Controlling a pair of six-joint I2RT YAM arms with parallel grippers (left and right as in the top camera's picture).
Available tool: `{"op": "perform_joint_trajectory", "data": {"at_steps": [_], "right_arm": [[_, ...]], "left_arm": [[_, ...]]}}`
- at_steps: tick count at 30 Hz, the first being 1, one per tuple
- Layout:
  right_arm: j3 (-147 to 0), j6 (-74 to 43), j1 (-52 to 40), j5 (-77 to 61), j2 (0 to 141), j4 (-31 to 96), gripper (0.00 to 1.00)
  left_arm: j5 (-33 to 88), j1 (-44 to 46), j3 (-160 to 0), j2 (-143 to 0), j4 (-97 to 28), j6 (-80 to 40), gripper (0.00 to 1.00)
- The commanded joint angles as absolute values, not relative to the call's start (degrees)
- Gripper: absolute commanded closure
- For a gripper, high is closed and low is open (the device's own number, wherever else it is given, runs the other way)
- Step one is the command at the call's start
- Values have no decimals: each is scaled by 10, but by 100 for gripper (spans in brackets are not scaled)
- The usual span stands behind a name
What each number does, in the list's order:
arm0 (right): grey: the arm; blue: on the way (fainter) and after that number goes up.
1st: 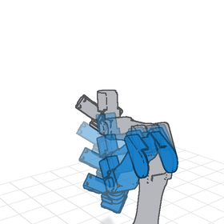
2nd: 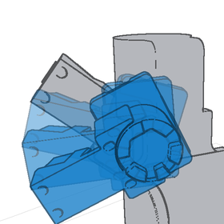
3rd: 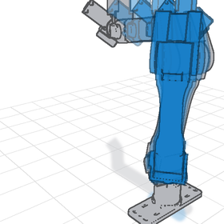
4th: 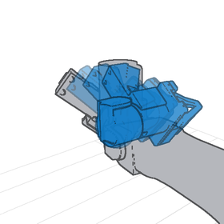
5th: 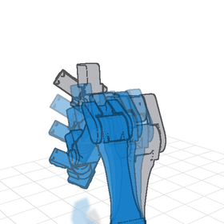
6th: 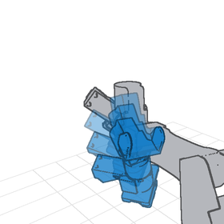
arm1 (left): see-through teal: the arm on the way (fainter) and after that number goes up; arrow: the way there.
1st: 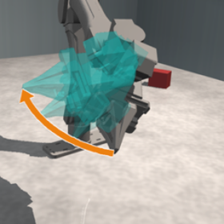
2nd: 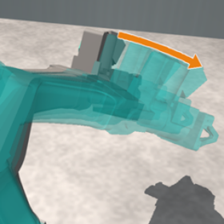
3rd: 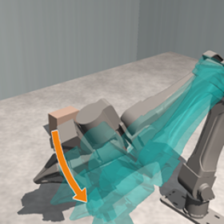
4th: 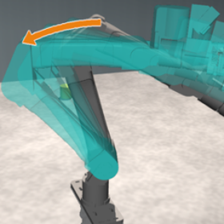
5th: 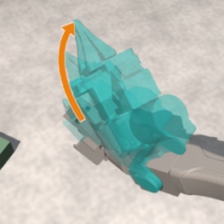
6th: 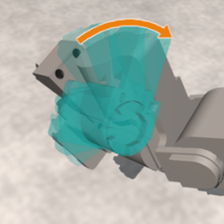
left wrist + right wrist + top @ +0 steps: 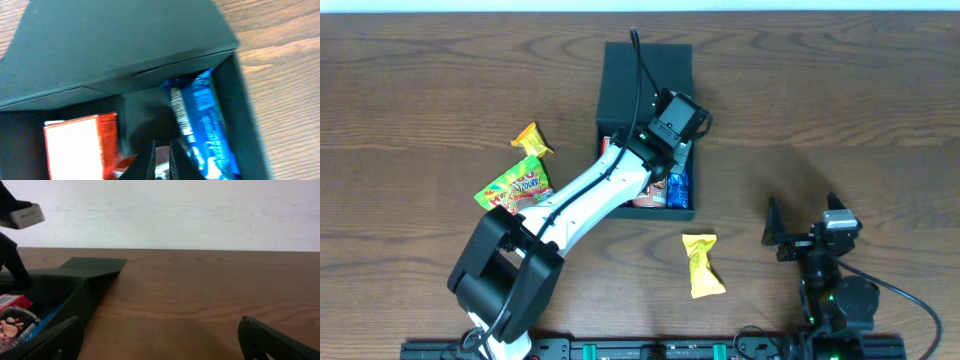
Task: Pack container
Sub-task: 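Push the blue bar down upright beside the tin and release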
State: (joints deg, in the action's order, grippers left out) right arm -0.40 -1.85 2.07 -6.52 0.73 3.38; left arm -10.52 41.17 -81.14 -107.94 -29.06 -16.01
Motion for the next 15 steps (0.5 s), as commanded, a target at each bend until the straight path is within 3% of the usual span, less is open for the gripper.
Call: {"op": "perform_joint_trajectory", "data": {"at_steps": [1, 15], "right_arm": [[-3, -12, 29, -64, 6, 37, 1], [-3, -12, 29, -64, 6, 37, 1]], "left_arm": [[-120, 401, -821, -1096, -303, -141, 89], [-56, 401, -821, -1104, -369, -142, 89]]}}
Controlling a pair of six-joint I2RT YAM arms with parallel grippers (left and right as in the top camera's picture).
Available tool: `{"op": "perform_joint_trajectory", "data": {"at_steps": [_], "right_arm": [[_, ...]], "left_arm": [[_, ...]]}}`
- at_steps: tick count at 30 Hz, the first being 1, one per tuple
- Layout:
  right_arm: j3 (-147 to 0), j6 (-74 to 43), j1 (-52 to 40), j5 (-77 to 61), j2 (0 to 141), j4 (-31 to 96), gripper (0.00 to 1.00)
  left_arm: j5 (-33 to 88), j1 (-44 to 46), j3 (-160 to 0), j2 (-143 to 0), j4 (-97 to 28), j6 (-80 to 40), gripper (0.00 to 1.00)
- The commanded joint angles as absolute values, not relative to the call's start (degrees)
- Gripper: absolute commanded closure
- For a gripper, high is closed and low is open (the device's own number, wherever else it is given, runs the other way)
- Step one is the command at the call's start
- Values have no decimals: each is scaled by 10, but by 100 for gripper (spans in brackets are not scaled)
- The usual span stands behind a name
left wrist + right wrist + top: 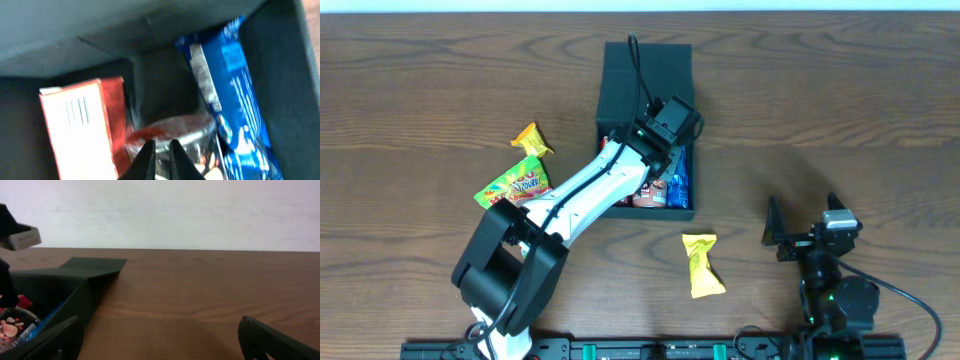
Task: Pack container
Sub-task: 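Push the blue bar down upright beside the tin and release, then withdraw the left gripper from the box toward the gummy bag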
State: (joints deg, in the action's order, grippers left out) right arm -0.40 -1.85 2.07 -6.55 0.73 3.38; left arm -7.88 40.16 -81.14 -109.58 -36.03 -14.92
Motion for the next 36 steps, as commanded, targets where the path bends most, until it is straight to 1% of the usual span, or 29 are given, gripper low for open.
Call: {"op": "perform_joint_trajectory", "data": {"at_steps": [1, 6, 8, 12, 16, 24, 31, 36], "right_arm": [[-3, -12, 29, -64, 6, 37, 1], [-3, -12, 29, -64, 6, 37, 1], [-3, -12, 29, -64, 6, 37, 1], [-3, -12, 29, -64, 6, 37, 1], [-3, -12, 29, -64, 6, 37, 1], [-3, -12, 29, -64, 6, 37, 1], [-3, -12, 29, -64, 6, 37, 1], [-3, -12, 29, -64, 6, 37, 1]], "left_arm": [[-54, 401, -821, -1104, -374, -142, 89], [-48, 401, -821, -1104, -390, -142, 89], [-53, 401, -821, -1104, -381, -142, 92], [-49, 401, -826, -1098, -366, -142, 93], [-61, 401, -843, -1089, -372, -141, 94], [-80, 392, -844, -1102, -282, -107, 91], [-82, 380, -844, -1145, -279, -107, 92], [-83, 379, -844, -1150, -295, -107, 91]]}}
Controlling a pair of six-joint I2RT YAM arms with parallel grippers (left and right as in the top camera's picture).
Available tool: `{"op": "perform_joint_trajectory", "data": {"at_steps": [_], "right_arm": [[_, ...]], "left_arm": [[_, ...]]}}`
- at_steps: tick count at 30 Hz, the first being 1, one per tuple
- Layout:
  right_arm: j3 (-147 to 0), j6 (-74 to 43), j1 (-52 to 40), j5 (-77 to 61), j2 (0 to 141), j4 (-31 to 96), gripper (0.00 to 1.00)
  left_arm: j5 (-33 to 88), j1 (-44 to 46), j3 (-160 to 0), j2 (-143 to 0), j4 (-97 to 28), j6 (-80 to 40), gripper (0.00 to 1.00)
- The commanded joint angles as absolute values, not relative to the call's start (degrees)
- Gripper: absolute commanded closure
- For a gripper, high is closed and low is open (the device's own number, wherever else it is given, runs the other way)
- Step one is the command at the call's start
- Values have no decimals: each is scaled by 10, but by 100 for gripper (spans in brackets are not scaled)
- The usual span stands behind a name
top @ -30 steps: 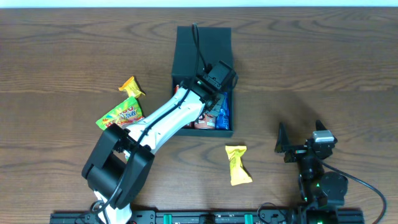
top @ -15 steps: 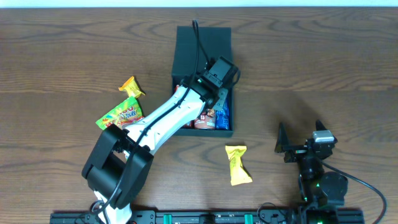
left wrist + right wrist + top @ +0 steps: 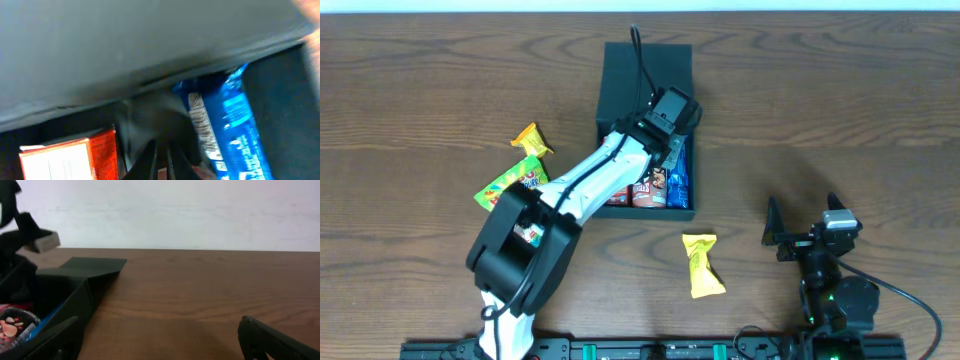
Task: Pack container
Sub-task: 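Withdraw the left gripper from the box toward the gummy bag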
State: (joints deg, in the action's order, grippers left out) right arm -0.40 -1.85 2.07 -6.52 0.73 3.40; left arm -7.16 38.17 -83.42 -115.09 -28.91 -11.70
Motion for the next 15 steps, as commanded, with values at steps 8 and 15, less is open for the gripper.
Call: {"op": "perform_joint_trajectory", "data": {"at_steps": [8, 15], "right_arm": [[-3, -12, 29, -64, 6, 37, 1], [-3, -12, 29, -64, 6, 37, 1]], "left_arm": [[-74, 379, -844, -1150, -362, -116, 91], [-75, 379, -844, -1150, -338, -116, 91]]}}
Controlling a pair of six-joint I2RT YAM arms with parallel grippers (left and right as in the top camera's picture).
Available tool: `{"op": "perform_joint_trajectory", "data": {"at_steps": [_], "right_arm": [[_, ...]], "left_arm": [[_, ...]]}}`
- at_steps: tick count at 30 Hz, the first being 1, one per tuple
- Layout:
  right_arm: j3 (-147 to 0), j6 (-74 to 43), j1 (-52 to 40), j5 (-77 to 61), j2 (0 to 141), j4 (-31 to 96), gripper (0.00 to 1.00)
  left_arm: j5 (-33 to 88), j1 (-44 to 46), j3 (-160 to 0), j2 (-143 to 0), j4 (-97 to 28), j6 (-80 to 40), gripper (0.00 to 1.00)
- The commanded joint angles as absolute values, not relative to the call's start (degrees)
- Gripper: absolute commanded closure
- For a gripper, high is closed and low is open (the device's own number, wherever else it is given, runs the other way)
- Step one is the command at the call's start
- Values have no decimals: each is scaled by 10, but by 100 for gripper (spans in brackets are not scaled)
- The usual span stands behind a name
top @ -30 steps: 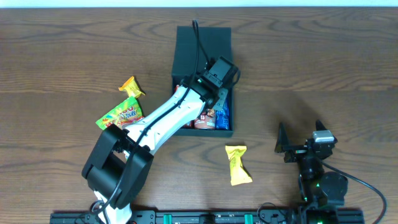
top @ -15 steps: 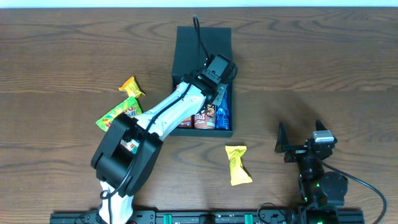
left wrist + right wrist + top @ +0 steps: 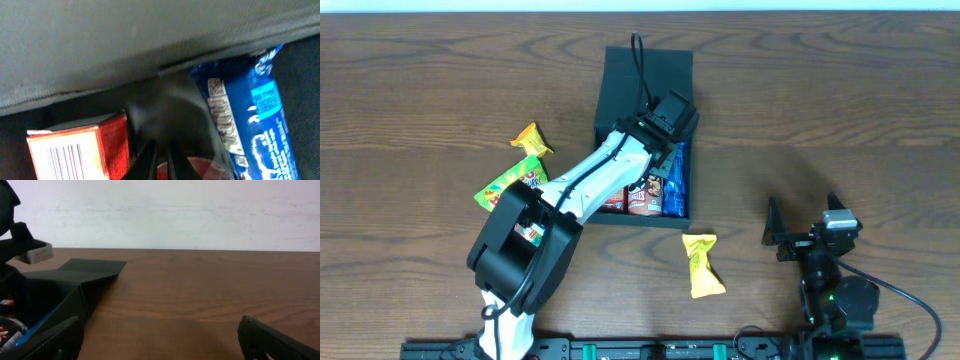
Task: Pack container
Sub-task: 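Withdraw the left gripper from the box toward the gummy bag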
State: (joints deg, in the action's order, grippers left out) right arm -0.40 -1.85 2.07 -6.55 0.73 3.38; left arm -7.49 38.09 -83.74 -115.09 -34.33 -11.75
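Note:
The black box (image 3: 642,222) stands at the table's middle with its lid (image 3: 646,72) folded back. Inside lie a red carton (image 3: 75,150), a round red-lidded cup (image 3: 196,170) and a blue bar (image 3: 256,115). My left gripper (image 3: 160,156) is down in the box at its back wall, above the cup, fingers shut with nothing seen between them. A yellow wrapper (image 3: 701,265), an orange candy (image 3: 531,140) and a green bag (image 3: 513,187) lie outside on the wood. My right gripper (image 3: 160,345) rests open near the front right, away from everything.
The brown table (image 3: 840,110) stretches right of the box. In the right wrist view the box (image 3: 50,297) sits at the left with a white wall behind. My left arm (image 3: 590,180) crosses over the box's left front corner.
The box's front edge now lies a little nearer the yellow wrapper, and its contents show more fully from overhead. My left gripper stays shut at the back wall. The right arm has not moved.
My left gripper was shut above the box's right side, then lower over the cup, then against the back wall beneath the lid. Now the box has shifted slightly toward the front. The loose packets and my right gripper stayed where they were.

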Motion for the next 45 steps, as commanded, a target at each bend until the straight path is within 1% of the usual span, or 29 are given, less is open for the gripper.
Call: {"op": "perform_joint_trajectory", "data": {"at_steps": [1, 4, 7, 13, 16, 18, 21, 22, 26, 27, 29, 30, 32, 33, 36, 38, 39, 41, 42, 45], "right_arm": [[-3, -12, 29, -64, 6, 37, 1], [-3, -12, 29, -64, 6, 37, 1], [-3, -12, 29, -64, 6, 37, 1], [-3, -12, 29, -64, 6, 37, 1], [-3, -12, 29, -64, 6, 37, 1], [-3, -12, 29, -64, 6, 37, 1], [-3, -12, 29, -64, 6, 37, 1], [-3, -12, 29, -64, 6, 37, 1], [-3, -12, 29, -64, 6, 37, 1], [-3, -12, 29, -64, 6, 37, 1], [-3, -12, 29, -64, 6, 37, 1], [-3, -12, 29, -64, 6, 37, 1], [-3, -12, 29, -64, 6, 37, 1], [-3, -12, 29, -64, 6, 37, 1], [-3, -12, 29, -64, 6, 37, 1], [-3, -12, 29, -64, 6, 37, 1], [-3, -12, 29, -64, 6, 37, 1], [-3, -12, 29, -64, 6, 37, 1], [-3, -12, 29, -64, 6, 37, 1], [-3, -12, 29, -64, 6, 37, 1]], "left_arm": [[-80, 379, -845, -1149, -329, -116, 91], [-98, 379, -847, -1144, -303, -116, 91], [-111, 379, -865, -1133, -303, -113, 91], [-111, 379, -902, -1084, -362, -113, 91], [-118, 379, -902, -1033, -392, -116, 91], [-154, 379, -902, -996, -423, -143, 91], [-237, 378, -902, -940, -508, -262, 83], [-249, 378, -901, -926, -539, -292, 82], [-253, 366, -896, -887, -639, -387, 80], [-252, 358, -888, -878, -663, -415, 76], [-247, 340, -859, -858, -696, -473, 66], [-239, 330, -835, -845, -698, -490, 64], [-222, 318, -788, -815, -693, -503, 59], [-214, 314, -767, -801, -690, -503, 54], [-188, 304, -704, -759, -680, -516, 43], [-177, 288, -657, -730, -672, -538, 32], [-170, 274, -630, -715, -666, -552, 19], [-162, 251, -601, -701, -664, -564, 8], [-157, 240, -596, -699, -668, -567, 4], [-145, 208, -596, -700, -673, -566, 5]]}}
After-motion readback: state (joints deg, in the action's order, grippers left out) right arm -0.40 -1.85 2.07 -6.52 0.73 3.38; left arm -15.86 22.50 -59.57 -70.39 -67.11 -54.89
